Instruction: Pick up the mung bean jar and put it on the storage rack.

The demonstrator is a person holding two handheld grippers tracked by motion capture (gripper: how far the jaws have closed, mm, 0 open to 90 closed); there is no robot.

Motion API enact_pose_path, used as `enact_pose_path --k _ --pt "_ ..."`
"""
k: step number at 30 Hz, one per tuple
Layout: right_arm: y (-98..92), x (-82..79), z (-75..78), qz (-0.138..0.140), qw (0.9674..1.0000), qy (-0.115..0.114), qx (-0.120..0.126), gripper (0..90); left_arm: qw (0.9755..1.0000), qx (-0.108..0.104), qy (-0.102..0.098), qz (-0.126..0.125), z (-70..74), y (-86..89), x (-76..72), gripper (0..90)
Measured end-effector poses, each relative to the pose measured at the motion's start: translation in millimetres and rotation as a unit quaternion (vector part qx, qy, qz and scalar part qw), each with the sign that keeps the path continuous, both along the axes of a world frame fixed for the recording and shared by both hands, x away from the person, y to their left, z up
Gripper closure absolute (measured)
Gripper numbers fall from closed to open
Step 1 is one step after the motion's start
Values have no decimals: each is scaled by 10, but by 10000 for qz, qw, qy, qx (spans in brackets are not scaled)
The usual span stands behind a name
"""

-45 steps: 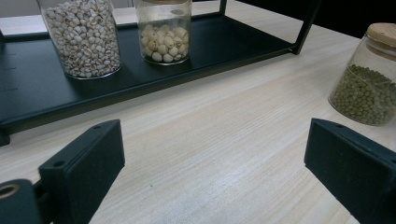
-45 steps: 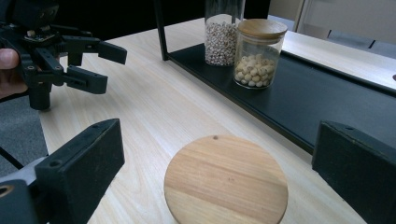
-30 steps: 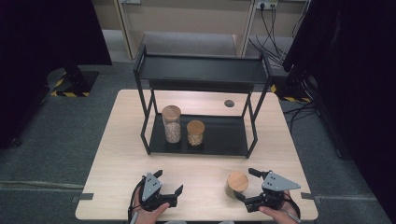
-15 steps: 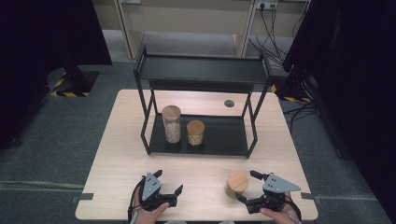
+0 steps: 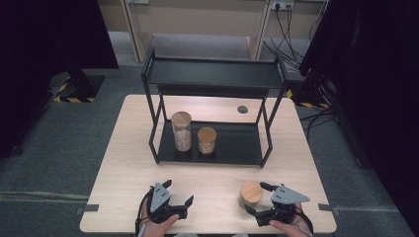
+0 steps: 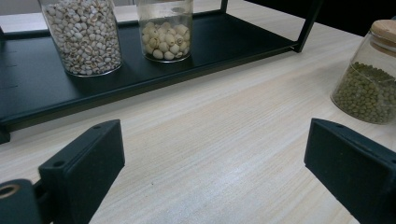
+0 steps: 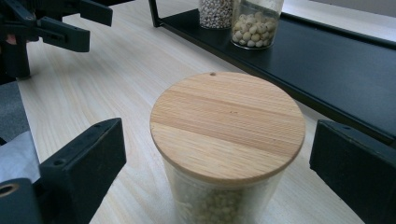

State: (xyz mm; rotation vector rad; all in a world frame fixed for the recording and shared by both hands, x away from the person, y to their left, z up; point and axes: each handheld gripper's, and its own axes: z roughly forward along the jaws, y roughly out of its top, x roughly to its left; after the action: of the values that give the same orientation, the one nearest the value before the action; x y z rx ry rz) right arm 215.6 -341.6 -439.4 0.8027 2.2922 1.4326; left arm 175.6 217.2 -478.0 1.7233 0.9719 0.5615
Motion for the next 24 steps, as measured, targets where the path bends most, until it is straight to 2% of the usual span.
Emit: enact_pose_path --k 5,15,24 --pt "46 33 -31 8 10000 24 -88 88 10000 8 11 -5 0 -1 3 45" --pt "98 74 -92 -18 9999 -26 -165 245 10000 15 17 -5 0 0 6 46" --pt "93 79 -77 18 9998 -64 -192 254 10000 12 8 -2 0 2 6 46"
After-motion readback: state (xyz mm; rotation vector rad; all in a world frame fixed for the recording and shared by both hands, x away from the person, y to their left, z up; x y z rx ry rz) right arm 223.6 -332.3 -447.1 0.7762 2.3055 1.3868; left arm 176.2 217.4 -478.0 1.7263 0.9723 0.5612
